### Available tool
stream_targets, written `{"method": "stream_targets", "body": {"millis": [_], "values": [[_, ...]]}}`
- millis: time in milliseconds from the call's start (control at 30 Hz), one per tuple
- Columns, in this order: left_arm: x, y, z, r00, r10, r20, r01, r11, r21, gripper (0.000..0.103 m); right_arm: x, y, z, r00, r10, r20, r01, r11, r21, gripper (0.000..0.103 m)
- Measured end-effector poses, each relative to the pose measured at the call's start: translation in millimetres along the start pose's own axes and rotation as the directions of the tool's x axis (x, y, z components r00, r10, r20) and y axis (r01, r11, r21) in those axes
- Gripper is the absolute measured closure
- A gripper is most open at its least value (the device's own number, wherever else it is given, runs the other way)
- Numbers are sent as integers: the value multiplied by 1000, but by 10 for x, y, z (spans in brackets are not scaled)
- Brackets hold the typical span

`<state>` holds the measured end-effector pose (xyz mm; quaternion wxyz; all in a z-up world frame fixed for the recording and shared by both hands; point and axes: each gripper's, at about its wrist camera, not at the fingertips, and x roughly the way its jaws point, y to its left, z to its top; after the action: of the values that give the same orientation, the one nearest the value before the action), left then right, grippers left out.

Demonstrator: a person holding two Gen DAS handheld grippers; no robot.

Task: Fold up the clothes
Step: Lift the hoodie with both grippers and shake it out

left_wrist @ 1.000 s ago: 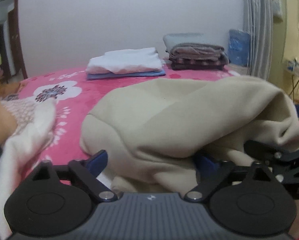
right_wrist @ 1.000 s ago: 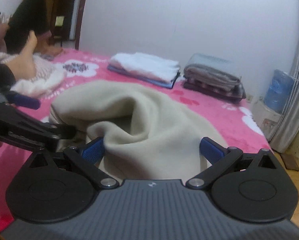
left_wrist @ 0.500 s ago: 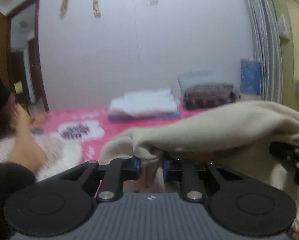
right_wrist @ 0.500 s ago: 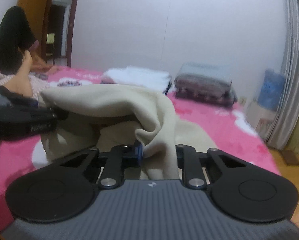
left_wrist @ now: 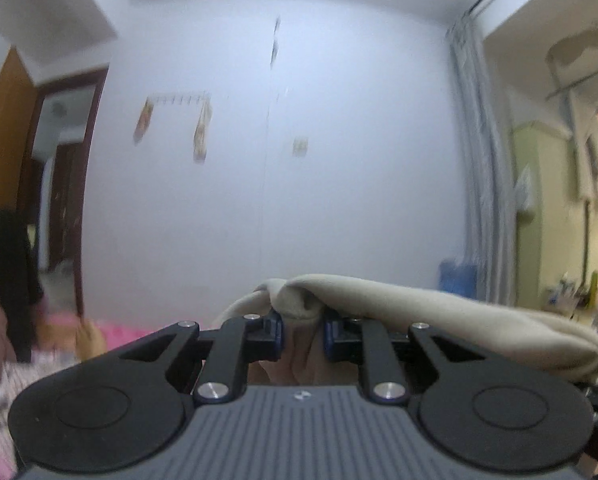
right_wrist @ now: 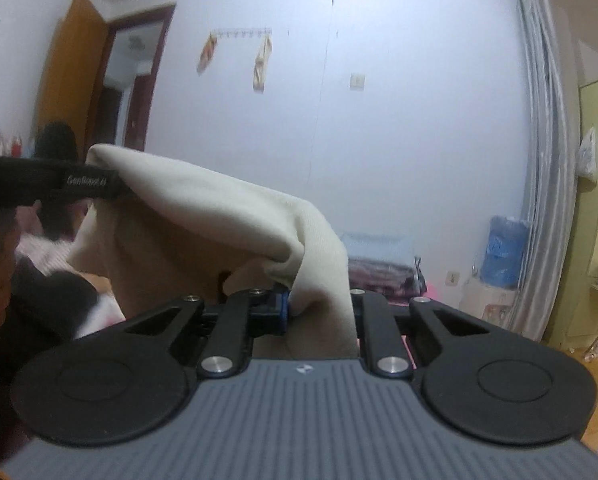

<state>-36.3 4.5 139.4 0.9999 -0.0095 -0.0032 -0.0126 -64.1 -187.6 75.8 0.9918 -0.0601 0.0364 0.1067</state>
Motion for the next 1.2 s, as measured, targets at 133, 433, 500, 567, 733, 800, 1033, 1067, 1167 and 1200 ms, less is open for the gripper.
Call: {"method": "stream_targets", "body": {"millis": [133, 433, 500, 567, 733, 800, 1033, 1067, 1167, 1200], "values": [[-436, 61, 449, 994, -59, 96, 60, 998, -8, 84, -554, 58, 322, 996, 17, 86, -18, 1000, 12, 90], [-768, 5, 1289, 954, -206, 216, 197, 978, 63, 84, -1376, -85, 1007, 957, 120, 263, -159, 978, 134, 90], [-655, -86, 1358, 950, -232, 207, 219, 972, 84, 84, -1418, -170, 1059, 952, 140, 273, -194, 964, 181, 90], [-481, -193, 1324, 951, -260, 169, 248, 965, 91, 84, -1344, -265, 1047, 952, 155, 262, -219, 948, 233, 90], [304, -439, 975, 949, -313, -28, 314, 948, 53, 84, -950, -513, 816, 978, 132, 164, -179, 928, 326, 90], [743, -490, 740, 931, -332, -150, 339, 941, 21, 83, -684, -636, 639, 989, 119, 86, -143, 916, 374, 90], [2109, -404, -400, 733, -406, -546, 321, 914, -249, 55, 501, -1366, -417, 958, 97, -269, 78, 816, 573, 90], [2201, -355, -533, 721, -406, -562, 296, 913, -280, 49, 689, -1440, -593, 942, 87, -323, 122, 809, 575, 90], [2293, -196, -858, 744, -339, -576, 216, 937, -273, 36, 1155, -1517, -1090, 884, -7, -468, 258, 841, 475, 88], [2277, -152, -964, 752, -311, -581, 192, 947, -259, 33, 1263, -1497, -1238, 860, -41, -508, 298, 848, 437, 87]]}}
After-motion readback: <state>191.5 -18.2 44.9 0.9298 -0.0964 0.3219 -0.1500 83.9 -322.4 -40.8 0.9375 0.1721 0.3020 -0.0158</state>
